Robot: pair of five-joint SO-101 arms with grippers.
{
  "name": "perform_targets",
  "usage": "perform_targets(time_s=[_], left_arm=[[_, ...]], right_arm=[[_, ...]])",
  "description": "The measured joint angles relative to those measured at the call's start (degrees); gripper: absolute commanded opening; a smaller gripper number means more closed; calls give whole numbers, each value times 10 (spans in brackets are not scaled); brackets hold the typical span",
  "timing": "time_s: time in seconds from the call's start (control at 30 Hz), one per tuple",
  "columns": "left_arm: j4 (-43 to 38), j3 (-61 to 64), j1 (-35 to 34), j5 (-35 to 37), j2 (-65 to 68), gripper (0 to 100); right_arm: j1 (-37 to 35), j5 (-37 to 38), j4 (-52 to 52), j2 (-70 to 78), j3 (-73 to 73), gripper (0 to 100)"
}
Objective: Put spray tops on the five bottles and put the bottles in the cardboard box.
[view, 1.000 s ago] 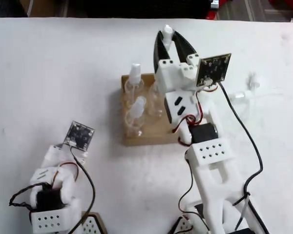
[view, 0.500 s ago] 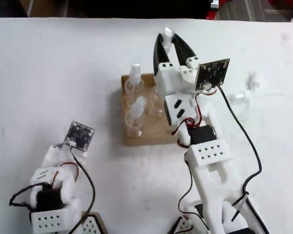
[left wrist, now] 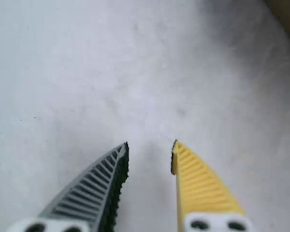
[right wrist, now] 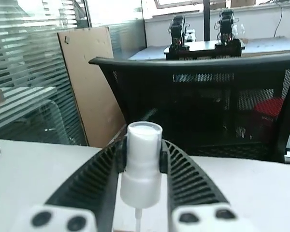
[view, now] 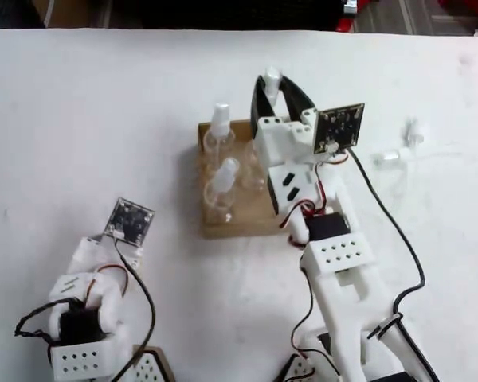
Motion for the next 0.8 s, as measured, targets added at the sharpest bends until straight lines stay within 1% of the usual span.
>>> perform_targets(time_s=[0.3,0.8], left_arm=[[0,0,0,0,0,137],[0,0,0,0,0,137]], right_arm=[[0,0,0,0,46,16],[0,0,-1,0,76,22]])
